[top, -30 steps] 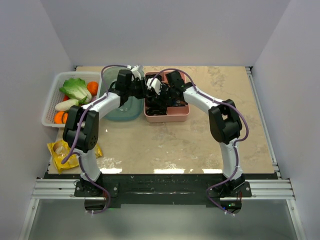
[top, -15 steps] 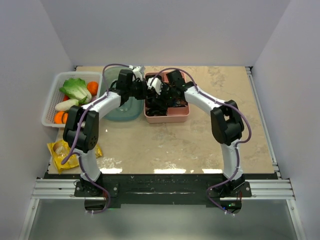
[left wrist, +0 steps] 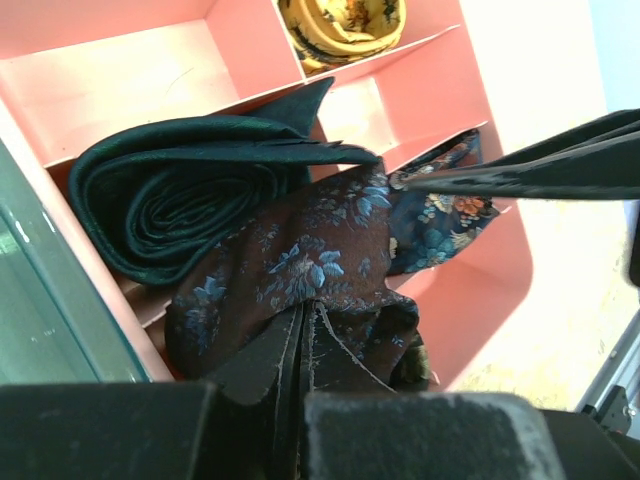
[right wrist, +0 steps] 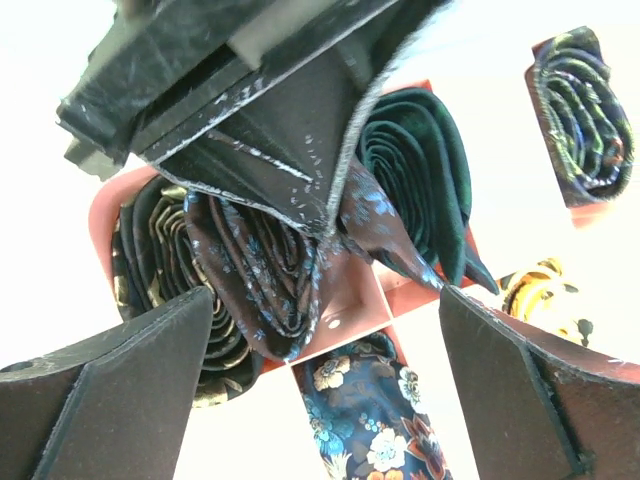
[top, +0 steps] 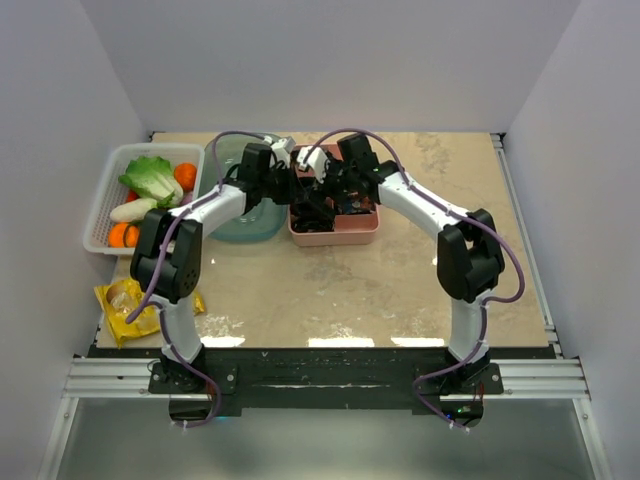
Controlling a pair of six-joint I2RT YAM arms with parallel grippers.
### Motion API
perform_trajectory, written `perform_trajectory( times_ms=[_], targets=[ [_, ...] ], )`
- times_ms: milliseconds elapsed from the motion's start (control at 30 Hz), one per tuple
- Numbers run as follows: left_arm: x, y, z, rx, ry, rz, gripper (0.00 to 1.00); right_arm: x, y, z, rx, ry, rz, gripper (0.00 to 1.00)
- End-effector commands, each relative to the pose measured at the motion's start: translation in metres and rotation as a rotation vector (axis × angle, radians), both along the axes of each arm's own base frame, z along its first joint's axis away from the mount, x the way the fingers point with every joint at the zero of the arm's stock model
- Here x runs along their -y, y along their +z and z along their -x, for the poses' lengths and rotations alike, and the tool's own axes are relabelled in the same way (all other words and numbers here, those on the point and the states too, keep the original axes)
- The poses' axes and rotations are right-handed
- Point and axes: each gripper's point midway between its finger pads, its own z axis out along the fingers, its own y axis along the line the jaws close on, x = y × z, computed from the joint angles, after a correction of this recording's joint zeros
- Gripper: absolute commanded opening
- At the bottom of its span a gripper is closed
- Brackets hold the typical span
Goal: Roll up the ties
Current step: Place the tie in the storage box.
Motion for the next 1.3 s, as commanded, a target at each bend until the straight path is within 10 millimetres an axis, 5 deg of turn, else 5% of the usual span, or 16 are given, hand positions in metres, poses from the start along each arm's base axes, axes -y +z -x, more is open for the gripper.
perform_trajectory(
  times_ms=[0,400,800,967,1267],
  targets=[
    [-0.006,-0.023,0.0,-0.02,0.015,-0.044,0.01,0.006,0.039,-0.01,0.032,-0.122,-0.048,0.98],
    [-0.004,-0.048,0.007,-0.08,0.001,-0.042,0.02,0.012,0.041,-0.039,-0.165,-0.355,-0.117,0.89],
    [-0.011,-0.073,0.01,-0.137,0.015,-0.093,0.04,0.009,0.041,-0.033,-0.19,-0.349,-0.153,0.72],
    [-0.011,-0.048,0.005,-0.07,0.024,-0.083,0.16,0.012,0.059,-0.029,-0.17,-0.375,-0.209,0.72],
    [-0.009,0.051,0.007,0.15,0.021,0.016,0.71,0.032,0.094,-0.021,-0.128,-0.422,-0.307,0.79]
  ],
)
